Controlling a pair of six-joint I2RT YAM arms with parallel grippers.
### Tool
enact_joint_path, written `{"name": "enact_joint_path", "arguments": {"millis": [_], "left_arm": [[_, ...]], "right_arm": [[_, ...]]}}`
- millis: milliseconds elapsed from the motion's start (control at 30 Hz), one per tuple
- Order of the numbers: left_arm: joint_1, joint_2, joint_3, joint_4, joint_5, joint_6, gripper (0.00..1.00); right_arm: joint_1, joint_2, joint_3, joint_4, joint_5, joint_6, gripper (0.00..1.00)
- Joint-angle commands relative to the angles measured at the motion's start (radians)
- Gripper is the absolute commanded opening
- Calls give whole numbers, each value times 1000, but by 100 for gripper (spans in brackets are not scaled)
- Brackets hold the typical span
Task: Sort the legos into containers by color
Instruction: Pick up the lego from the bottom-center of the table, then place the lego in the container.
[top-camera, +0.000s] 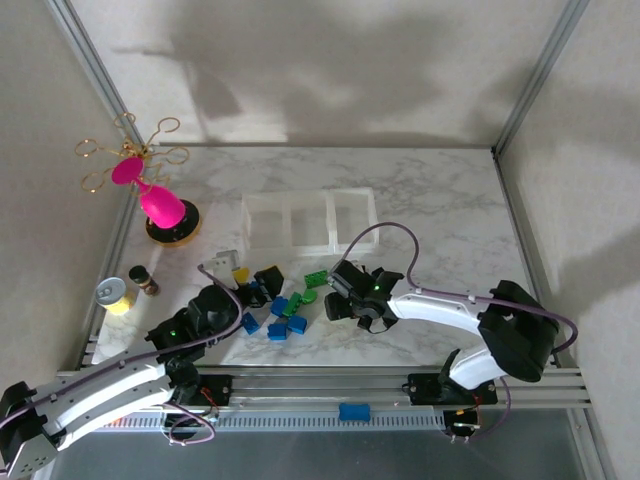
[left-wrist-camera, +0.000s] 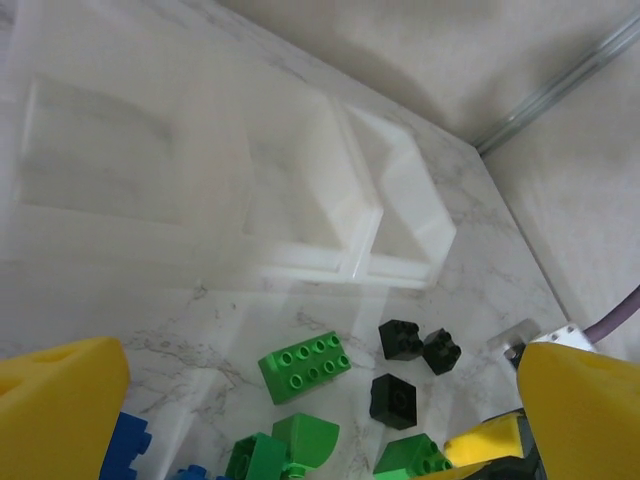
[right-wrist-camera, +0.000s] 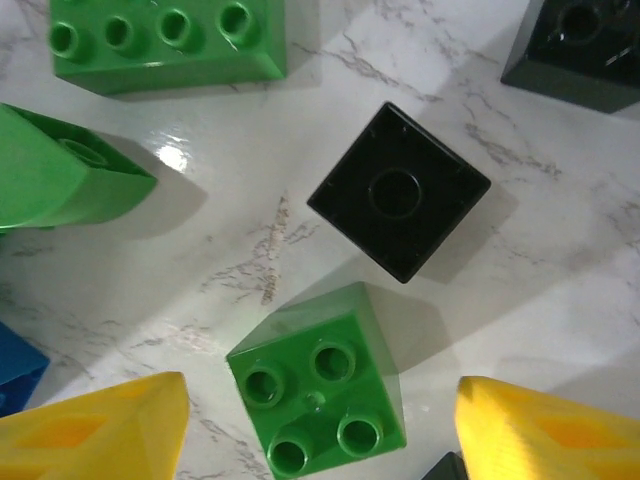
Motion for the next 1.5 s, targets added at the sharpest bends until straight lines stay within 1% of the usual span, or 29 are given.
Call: {"name": "enact_joint_path", "arguments": {"millis": [0, 233, 433, 500, 600, 700, 767, 933, 1033, 1167, 1233, 1367, 1467], "left_arm": [[-8, -10, -2, -84, -64, -8, 99], [-8, 38, 22, -91, -81, -1, 99], [-6, 57, 39, -91, -85, -2, 99], [-6, 59, 45, -108, -115, -38, 99], [-6, 53, 57, -144, -149, -56, 99], [-5, 34, 73, -202, -216, -100, 99], [-5, 25, 82, -230, -241, -112, 99], [-5, 36, 92, -247, -239, -110, 99], [-5, 63, 114, -253, -219, -98, 99], [-5, 88, 141, -254, -199, -71, 99], [-5, 90, 151, -278, -211, -70, 99], [-5, 48, 158, -328, -212, -77, 99], [-4, 20, 153, -361, -218, -83, 99]], "right_arm": [[7, 26, 41, -29, 38, -47, 67], [8, 62, 50, -13, 29, -83, 54], [10, 50, 49, -8, 11, -102, 37], [11, 44, 47, -6, 7, -108, 32], [12, 32, 51, -9, 6, -111, 26], [12, 5, 60, -8, -2, -113, 24], [12, -19, 69, -9, -4, -116, 24], [12, -73, 114, -24, 1, -119, 22], [11, -75, 160, -1, 3, -126, 22], [8, -2, 279, 53, 13, -159, 21], [1, 47, 329, 94, 21, -181, 20], [-28, 174, 467, 143, -5, -209, 20], [-30, 273, 555, 188, 18, -240, 20]]}}
